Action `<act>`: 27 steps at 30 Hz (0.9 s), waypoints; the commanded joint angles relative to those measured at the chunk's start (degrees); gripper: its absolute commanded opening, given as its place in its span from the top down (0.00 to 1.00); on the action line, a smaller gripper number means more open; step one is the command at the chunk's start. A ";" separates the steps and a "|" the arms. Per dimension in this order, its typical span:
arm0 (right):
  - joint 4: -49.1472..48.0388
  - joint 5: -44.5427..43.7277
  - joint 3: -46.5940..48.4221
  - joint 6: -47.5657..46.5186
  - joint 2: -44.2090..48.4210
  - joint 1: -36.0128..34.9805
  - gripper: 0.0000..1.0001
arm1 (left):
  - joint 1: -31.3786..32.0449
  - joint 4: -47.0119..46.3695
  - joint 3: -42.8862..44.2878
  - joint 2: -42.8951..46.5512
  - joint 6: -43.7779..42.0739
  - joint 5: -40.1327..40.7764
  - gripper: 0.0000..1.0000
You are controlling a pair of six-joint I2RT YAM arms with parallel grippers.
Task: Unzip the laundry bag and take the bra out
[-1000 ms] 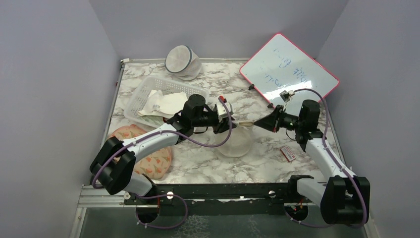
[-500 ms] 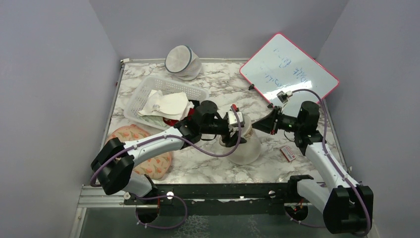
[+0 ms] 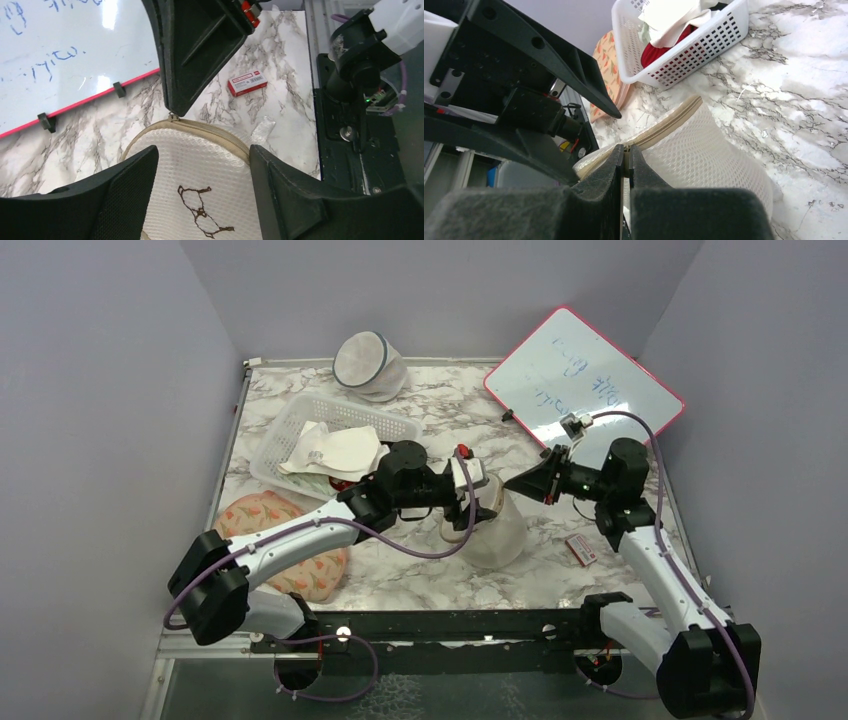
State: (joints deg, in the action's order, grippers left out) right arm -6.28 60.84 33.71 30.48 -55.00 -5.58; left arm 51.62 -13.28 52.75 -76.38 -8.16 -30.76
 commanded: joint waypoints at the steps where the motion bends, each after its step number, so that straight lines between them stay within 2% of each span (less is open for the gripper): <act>1: 1.21 -2.09 2.54 0.88 1.69 -0.54 0.99 | 0.17 0.35 2.29 -0.82 2.91 5.84 0.44; 3: 1.32 -2.74 2.73 0.98 2.27 -0.80 0.99 | 0.24 0.40 2.52 -1.40 3.90 7.36 0.45; 6: 1.28 -3.58 2.71 1.15 2.58 -1.08 0.99 | 0.45 1.15 2.86 -2.02 3.80 7.64 0.37; 9: 1.11 -3.94 2.51 1.15 2.14 -1.58 0.99 | 0.74 1.40 2.86 -2.10 3.40 7.89 0.34; 15: -0.29 -4.82 1.32 1.26 1.02 -3.47 0.99 | 1.23 1.30 3.05 -3.02 4.01 7.95 0.34; 20: -1.05 -5.29 0.89 1.10 0.48 -4.67 0.99 | 1.21 3.17 4.89 -5.68 4.52 5.73 0.51; 27: 1.40 -7.67 0.44 -0.98 0.58 -4.65 0.99 | 1.21 3.78 3.70 -3.37 0.72 11.74 0.81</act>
State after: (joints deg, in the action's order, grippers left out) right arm -5.54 56.01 34.44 31.09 -54.37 -10.04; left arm 52.62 -9.80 55.88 -81.97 -4.99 -22.33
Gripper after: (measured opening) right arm 0.016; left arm 0.266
